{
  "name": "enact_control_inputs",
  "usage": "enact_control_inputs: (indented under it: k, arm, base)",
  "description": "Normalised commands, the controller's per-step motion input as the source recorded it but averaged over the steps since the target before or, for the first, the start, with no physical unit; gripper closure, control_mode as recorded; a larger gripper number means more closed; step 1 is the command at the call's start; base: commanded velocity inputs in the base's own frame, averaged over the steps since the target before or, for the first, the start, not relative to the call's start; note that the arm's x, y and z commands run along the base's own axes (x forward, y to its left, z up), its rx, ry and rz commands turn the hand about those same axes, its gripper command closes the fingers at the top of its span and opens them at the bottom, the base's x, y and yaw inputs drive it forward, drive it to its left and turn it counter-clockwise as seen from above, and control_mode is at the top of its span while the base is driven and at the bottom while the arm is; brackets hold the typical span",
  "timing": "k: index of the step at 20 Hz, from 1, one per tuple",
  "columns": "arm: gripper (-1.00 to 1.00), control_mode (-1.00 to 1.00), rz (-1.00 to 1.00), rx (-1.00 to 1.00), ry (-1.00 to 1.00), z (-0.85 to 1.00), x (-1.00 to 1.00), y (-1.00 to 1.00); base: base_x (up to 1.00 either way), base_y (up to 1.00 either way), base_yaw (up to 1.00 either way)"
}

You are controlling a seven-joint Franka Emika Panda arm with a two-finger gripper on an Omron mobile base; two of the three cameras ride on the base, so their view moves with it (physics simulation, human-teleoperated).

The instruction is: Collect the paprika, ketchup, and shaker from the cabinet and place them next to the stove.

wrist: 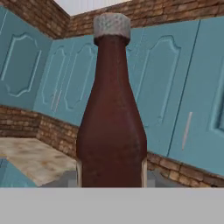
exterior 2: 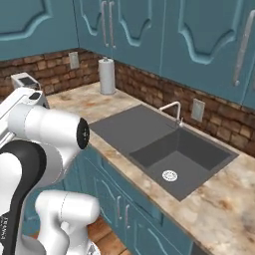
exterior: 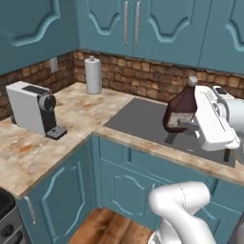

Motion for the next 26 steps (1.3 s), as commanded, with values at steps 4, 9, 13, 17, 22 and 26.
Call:
enact_control_inputs:
  k: [4, 9, 13, 17, 22, 26]
  arm:
    - [1.00, 1.00, 0.00, 0.00, 0.00, 0.00, 0.00, 0.00]
    - [1.00, 1.00, 0.00, 0.00, 0.00, 0.00, 0.00, 0.00]
    - [1.00, 1.00, 0.00, 0.00, 0.00, 0.00, 0.00, 0.00]
    - [1.00, 1.00, 0.00, 0.00, 0.00, 0.00, 0.00, 0.00]
    - [1.00, 1.00, 0.00, 0.00, 0.00, 0.00, 0.00, 0.00]
    - [1.00, 1.00, 0.00, 0.00, 0.00, 0.00, 0.00, 0.00]
  base:
    - [0.11, 0.35, 0.48]
    - [0.21, 0.19, 0.47]
    - [0.09, 0.36, 0.46]
    - [0.11, 0.49, 0.35]
    - [0.19, 0.45, 0.18]
    - [0.20, 0.57, 0.06]
